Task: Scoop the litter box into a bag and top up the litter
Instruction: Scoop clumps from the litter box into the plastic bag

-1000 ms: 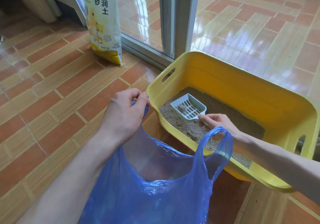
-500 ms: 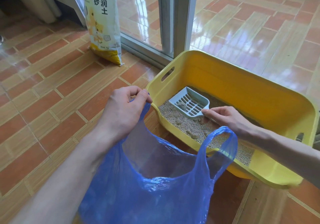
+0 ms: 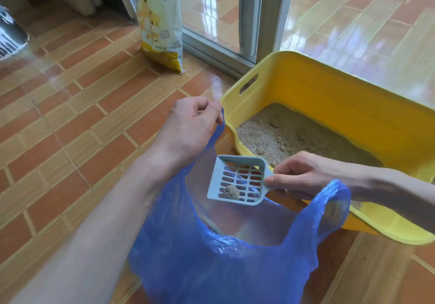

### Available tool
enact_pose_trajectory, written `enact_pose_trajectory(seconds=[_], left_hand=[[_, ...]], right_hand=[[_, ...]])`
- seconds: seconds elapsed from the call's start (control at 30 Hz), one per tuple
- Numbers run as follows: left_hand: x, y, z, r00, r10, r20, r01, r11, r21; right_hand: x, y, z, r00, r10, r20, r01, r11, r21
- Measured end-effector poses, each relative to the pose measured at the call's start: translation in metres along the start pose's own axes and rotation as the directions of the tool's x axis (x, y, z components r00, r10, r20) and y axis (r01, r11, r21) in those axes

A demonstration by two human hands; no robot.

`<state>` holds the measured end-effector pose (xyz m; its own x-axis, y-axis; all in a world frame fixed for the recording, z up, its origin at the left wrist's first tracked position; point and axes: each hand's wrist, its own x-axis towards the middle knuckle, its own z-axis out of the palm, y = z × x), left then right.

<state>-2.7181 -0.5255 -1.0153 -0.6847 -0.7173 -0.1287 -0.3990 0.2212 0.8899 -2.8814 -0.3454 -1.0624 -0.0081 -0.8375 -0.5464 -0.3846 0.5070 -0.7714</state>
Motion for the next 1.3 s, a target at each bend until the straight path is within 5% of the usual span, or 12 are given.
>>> enact_pose_trajectory(seconds=[0.37, 0.67, 0.93, 1.3], left_hand=[[-0.006, 0.003, 0.009, 0.993, 0.051, 0.104, -0.053, 0.999, 0.013], [-0.007, 0.000, 0.015, 0.988, -0.001, 0.156, -0.006, 0.999, 0.041], [-0.008, -0.002, 0.017, 0.990, -0.023, 0.142, 0.016, 0.999, 0.049], [-0.006, -0.006, 0.019, 0.989, -0.043, 0.140, 0.039, 0.999, 0.034]], right_hand=[[0.036, -0.010, 0.048, 1.000, -0.016, -0.020, 0.006, 0.898, -0.441], [0.061, 0.012, 0.102, 0.971, -0.195, -0.140, 0.007, 0.606, -0.795], [0.072, 0.039, 0.111, 0.872, -0.478, 0.106, 0.261, 0.271, -0.926], [0.064, 0.035, 0.095, 0.841, -0.540, 0.016, 0.248, 0.359, -0.900]])
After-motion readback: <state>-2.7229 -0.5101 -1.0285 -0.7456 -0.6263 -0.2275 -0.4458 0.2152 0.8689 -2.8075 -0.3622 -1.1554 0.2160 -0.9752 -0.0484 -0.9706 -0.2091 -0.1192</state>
